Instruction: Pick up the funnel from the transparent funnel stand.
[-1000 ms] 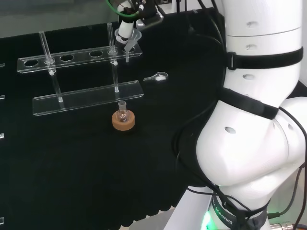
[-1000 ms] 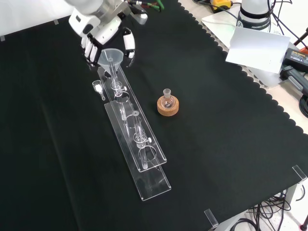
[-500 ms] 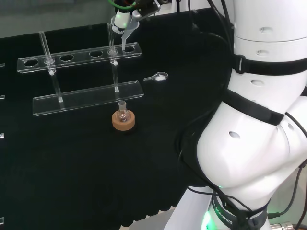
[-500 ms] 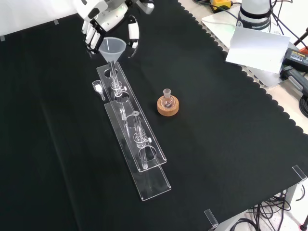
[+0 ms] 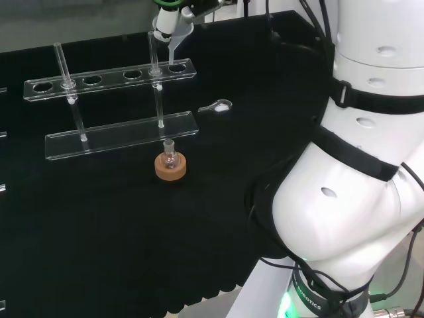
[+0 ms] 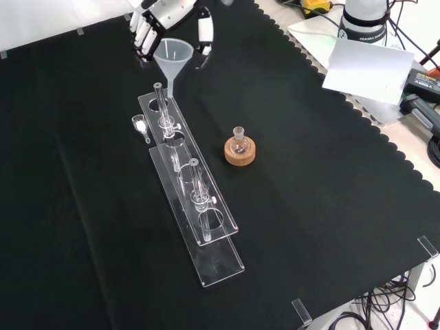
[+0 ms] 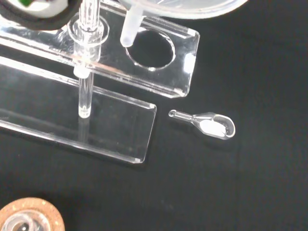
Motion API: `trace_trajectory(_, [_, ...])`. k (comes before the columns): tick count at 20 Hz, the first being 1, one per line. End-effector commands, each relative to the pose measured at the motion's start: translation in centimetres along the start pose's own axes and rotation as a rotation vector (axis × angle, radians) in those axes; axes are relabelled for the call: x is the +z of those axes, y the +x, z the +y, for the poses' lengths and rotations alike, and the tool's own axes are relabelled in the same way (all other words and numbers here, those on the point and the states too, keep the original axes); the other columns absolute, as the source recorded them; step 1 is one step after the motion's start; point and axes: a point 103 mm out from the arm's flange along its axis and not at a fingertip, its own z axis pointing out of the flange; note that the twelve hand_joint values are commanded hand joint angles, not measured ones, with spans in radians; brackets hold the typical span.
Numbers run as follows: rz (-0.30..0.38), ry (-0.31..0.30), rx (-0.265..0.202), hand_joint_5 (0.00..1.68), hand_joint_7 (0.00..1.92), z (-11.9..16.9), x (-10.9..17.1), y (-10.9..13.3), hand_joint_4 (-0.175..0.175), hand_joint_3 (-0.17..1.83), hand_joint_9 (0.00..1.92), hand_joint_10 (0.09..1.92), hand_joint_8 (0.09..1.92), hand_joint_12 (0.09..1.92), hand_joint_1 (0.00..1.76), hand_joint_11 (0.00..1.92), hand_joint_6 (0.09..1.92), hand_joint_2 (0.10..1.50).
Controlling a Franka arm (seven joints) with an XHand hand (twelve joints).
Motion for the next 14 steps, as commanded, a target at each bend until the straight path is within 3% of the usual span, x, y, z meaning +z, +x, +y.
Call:
trace_trajectory(1, [-0.009,0.015,0.022,0.62,0.53,-2.6,-0.1,0.7,-0.023,0.54,0.79,0.5,0.68,1.29,0.8,0.65,0.57,0.72])
trace_trajectory(14, [-0.015,0.052,0.054,0.62,0.53,-8.2,2.7,3.5,-0.021,0.54,0.8,0.5,0.68,1.29,0.79,0.65,0.6,0.72])
